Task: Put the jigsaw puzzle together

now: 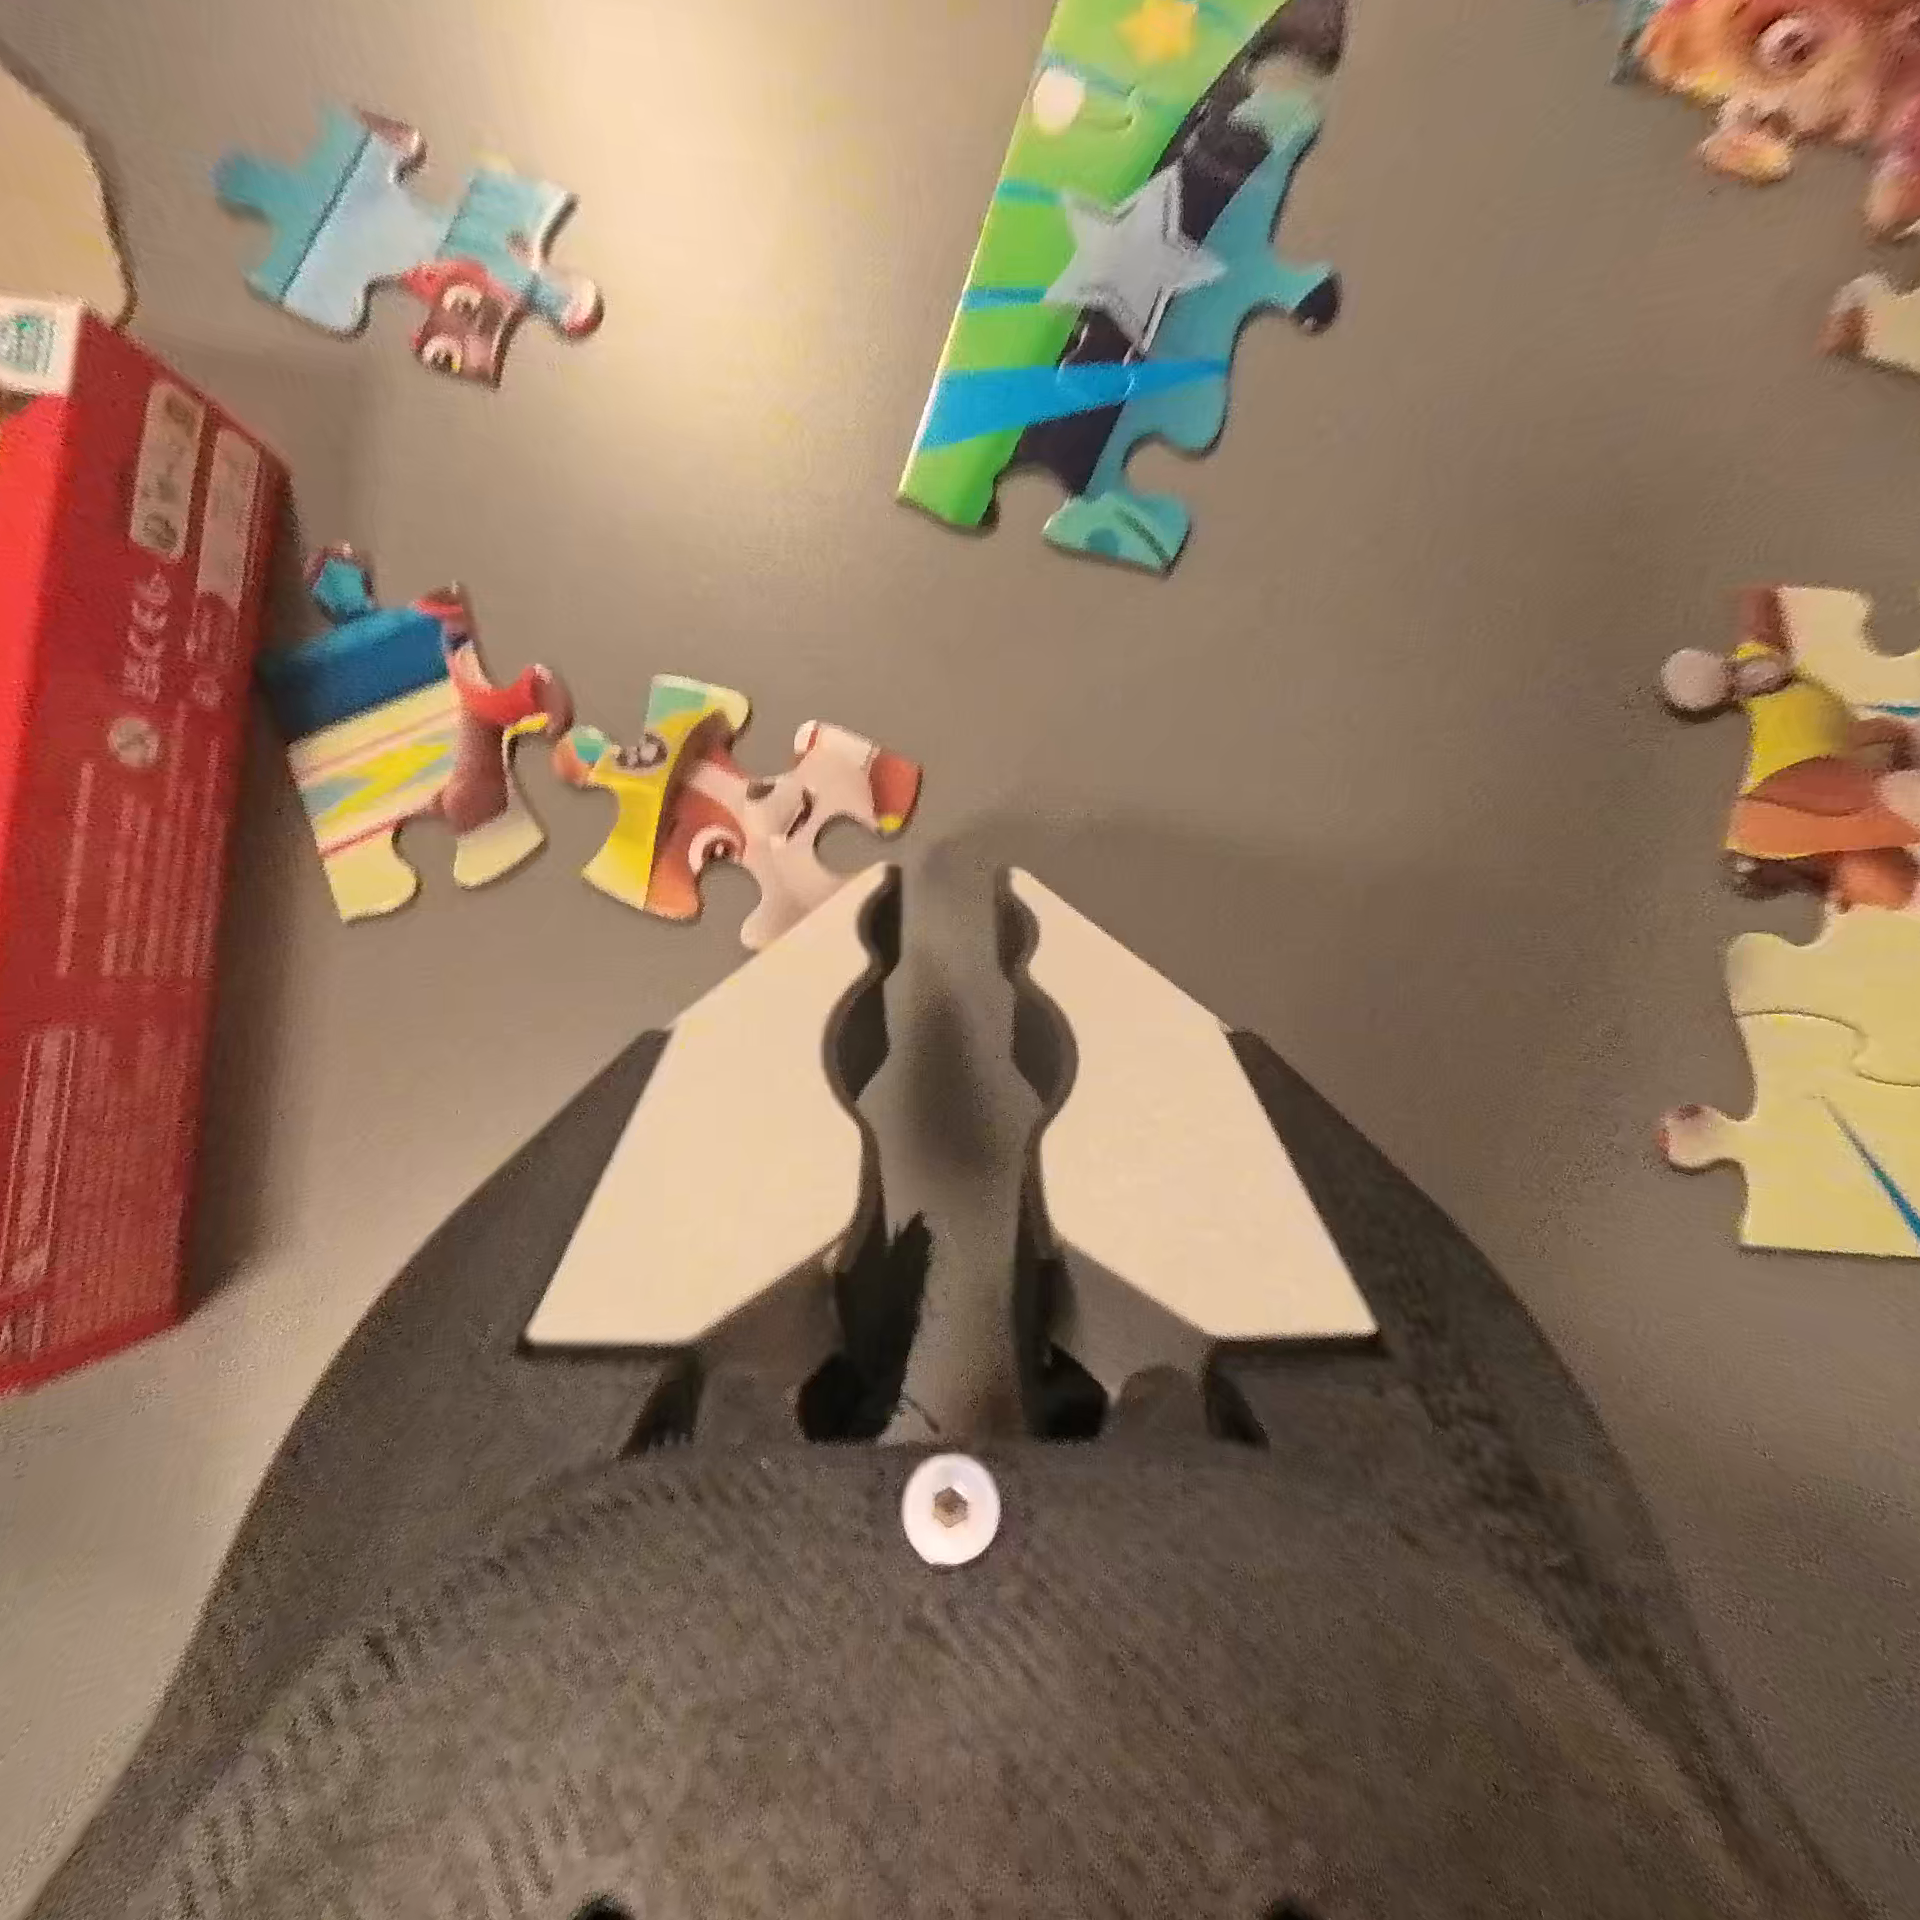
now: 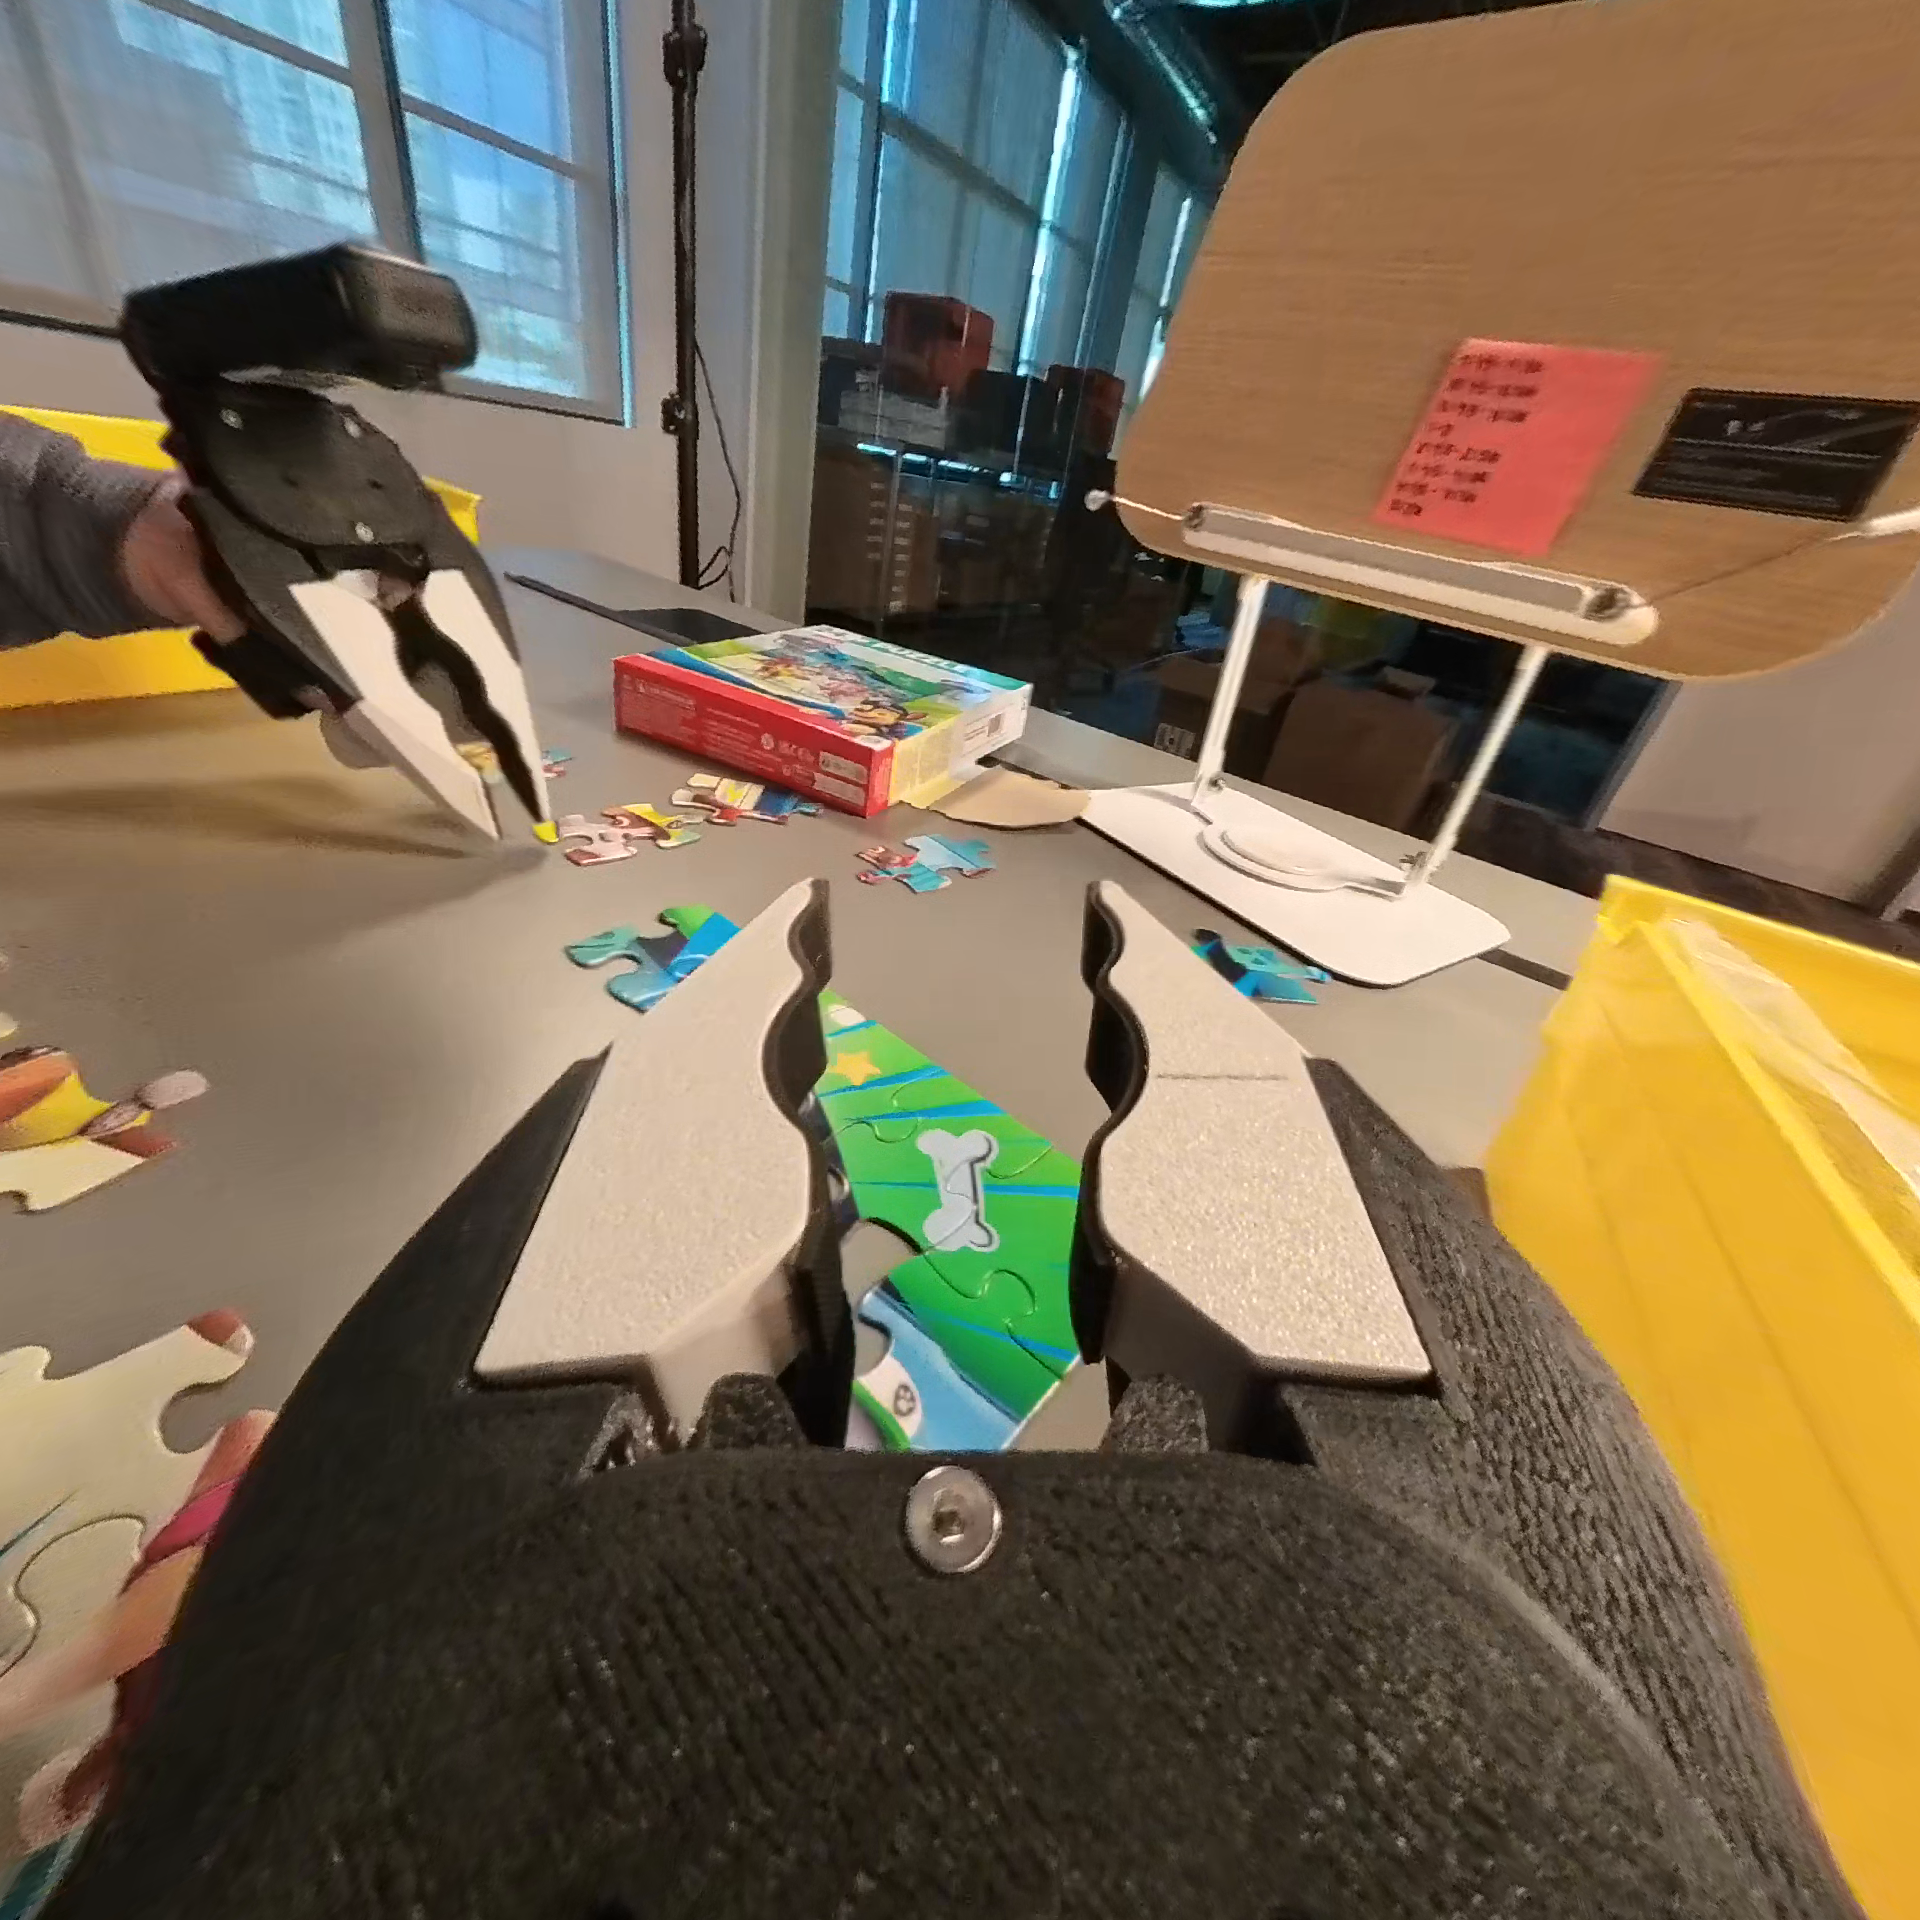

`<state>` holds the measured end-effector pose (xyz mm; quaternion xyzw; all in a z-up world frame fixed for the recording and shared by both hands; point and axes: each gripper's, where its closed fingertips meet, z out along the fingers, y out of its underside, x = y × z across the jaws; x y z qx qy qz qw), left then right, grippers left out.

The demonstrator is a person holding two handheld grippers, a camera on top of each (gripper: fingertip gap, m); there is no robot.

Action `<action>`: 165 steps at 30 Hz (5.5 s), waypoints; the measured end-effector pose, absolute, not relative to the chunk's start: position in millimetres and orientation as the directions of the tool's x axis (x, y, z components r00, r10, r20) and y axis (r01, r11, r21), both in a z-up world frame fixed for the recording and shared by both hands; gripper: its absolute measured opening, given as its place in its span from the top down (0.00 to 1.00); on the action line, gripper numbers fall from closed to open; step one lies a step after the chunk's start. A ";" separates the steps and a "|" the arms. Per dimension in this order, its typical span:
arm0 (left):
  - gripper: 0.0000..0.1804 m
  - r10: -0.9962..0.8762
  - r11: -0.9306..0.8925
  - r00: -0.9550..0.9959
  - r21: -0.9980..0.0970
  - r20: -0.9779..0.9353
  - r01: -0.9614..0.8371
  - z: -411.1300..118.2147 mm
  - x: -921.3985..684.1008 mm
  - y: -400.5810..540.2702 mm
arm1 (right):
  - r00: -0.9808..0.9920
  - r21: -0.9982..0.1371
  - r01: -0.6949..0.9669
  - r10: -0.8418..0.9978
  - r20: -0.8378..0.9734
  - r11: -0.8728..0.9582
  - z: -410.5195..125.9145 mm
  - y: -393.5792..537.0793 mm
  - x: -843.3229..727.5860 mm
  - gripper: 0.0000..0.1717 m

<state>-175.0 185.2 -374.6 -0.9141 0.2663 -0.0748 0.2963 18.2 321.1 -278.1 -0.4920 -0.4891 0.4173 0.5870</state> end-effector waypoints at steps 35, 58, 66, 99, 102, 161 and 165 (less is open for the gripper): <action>0.88 0.167 -0.163 0.980 -0.983 -0.113 -0.086 -286.2 -257.8 165.1 | -0.655 -0.296 0.722 0.756 -0.002 0.625 -385.1 209.1 -209.1 0.63; 0.88 0.135 -0.163 0.988 -0.985 -0.075 -0.052 -287.2 -255.4 165.9 | -0.449 -0.339 0.843 0.893 -0.015 0.418 -378.2 223.9 -231.5 0.83; 0.88 0.140 -0.147 0.989 -0.989 -0.044 -0.023 -283.6 -258.5 163.6 | -0.106 -0.260 0.964 0.981 -0.163 0.061 -381.9 238.3 -246.5 0.95; 0.88 0.105 -0.162 0.994 -0.987 -0.019 -0.002 -288.5 -252.2 164.9 | -0.295 -0.322 0.910 0.954 -0.059 0.262 -377.9 199.8 -208.6 0.85; 0.88 0.102 -0.167 0.994 -0.986 -0.024 -0.006 -289.3 -251.3 165.2 | -0.488 -0.414 0.806 0.870 -0.063 0.422 -374.5 185.3 -212.9 0.59; 0.55 -0.427 -0.572 0.676 -0.399 -0.600 -0.716 -406.1 -50.2 -87.2 | -0.911 -0.577 0.406 0.365 -0.194 0.709 -380.1 -63.1 -54.0 1.00; 0.80 -0.399 -0.531 0.596 -0.355 -0.697 -0.770 -397.6 -44.0 -80.4 | -0.875 -0.645 0.455 0.443 -0.195 0.614 -363.6 -45.7 -41.0 1.00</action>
